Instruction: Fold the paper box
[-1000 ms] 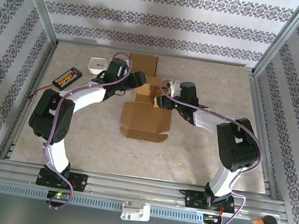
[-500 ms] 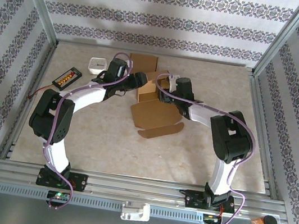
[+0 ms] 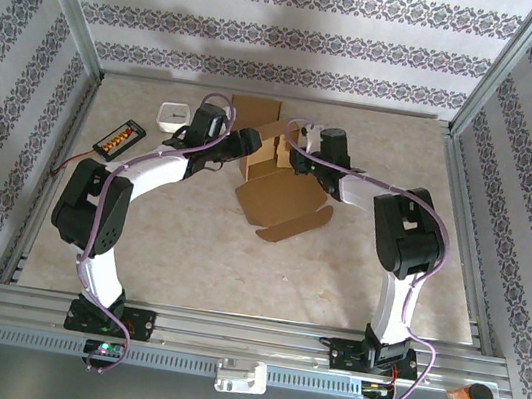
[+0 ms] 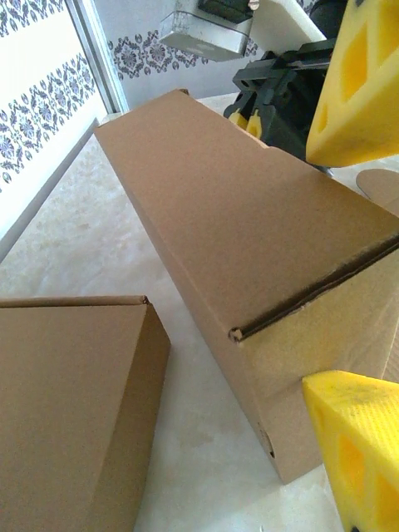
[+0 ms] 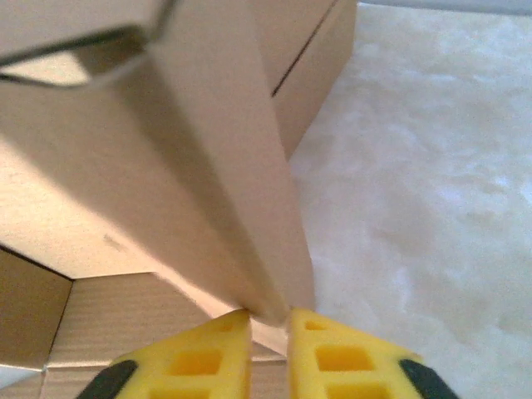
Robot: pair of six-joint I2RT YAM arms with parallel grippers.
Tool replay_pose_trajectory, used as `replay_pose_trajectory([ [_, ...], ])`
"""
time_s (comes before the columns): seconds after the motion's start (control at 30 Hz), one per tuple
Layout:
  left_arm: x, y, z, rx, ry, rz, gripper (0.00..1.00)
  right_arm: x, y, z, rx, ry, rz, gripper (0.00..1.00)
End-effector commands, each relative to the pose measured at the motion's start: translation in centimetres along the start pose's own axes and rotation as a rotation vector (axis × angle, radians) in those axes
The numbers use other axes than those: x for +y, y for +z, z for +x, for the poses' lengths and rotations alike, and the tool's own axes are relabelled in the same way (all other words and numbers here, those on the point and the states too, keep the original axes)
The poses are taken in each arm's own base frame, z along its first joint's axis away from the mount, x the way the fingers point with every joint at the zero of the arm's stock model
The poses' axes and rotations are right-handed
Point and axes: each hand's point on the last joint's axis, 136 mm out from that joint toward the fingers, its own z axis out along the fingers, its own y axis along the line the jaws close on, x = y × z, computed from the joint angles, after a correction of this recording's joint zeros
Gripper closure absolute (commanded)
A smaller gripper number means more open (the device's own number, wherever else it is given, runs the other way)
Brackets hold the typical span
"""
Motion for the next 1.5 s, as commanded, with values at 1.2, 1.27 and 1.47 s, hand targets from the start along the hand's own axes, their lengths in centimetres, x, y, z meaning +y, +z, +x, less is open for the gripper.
replay_pose_trajectory([
  [1.2,2.5,-3.2,-5.1,-0.079,0.026,-0.037,0.16,6.2,-4.5,3.1,0.021,-0.140,-0.132,1.00],
  [1.27,2.5,-2.1,-5.1,-0.051,0.002,-0.003,0.16,6.2,-4.4,3.2,0.026,-0.139,-0.132,1.00],
  [1.47,2.4,-0.3,-4.1,0.014,-0.049,0.063,0.33,6.1,-4.4,3.2,0.029,-0.146,-0.124,1.00],
])
